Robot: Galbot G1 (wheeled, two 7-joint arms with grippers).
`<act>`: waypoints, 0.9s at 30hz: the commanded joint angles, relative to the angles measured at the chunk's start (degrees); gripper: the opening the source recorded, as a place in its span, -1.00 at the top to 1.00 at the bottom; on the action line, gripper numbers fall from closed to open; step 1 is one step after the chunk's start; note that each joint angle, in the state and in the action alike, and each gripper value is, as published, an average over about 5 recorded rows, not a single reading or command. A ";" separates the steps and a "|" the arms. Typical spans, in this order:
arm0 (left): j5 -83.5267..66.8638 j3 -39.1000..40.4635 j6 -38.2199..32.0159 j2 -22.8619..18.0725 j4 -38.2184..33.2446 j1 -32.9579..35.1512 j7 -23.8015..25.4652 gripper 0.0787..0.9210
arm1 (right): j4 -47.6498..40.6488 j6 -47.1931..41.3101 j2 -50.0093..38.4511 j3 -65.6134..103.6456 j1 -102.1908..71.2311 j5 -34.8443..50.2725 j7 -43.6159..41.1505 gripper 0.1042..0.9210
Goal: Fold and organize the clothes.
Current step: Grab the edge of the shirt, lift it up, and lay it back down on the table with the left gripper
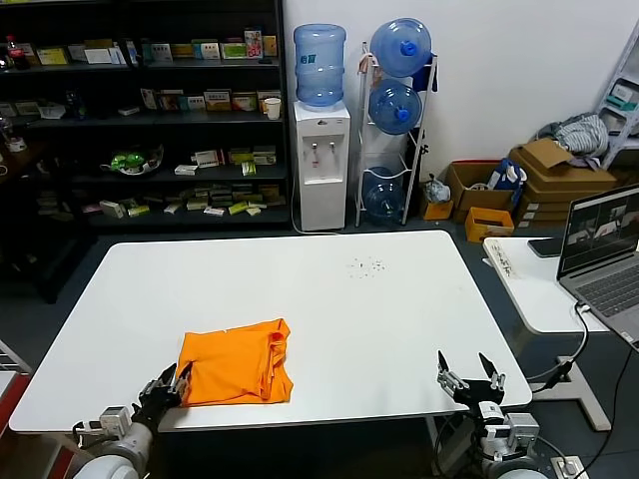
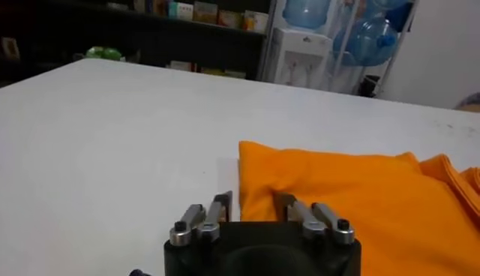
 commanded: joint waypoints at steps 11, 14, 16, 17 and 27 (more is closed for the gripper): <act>-0.18 0.38 -0.50 -1.07 -7.10 0.87 -2.47 0.87 | -0.15 -0.11 0.03 0.37 0.24 0.19 0.51 -0.76; 0.87 -0.96 0.93 -0.16 -14.60 1.64 -4.10 0.92 | -0.62 -0.01 0.00 0.23 0.71 0.11 0.45 -0.76; 1.16 -2.30 3.07 1.04 -20.03 2.05 -5.68 0.92 | -1.12 0.09 -0.16 -0.03 1.39 0.14 0.38 -0.76; 1.16 -3.23 4.47 1.97 -22.21 2.22 -6.57 0.92 | -1.40 0.17 -0.28 -0.20 1.79 0.16 0.35 -0.76; 0.78 -23.26 7.56 17.35 -13.34 10.42 -5.58 0.92 | -2.85 1.46 -1.89 -1.94 5.06 0.87 -0.03 -0.76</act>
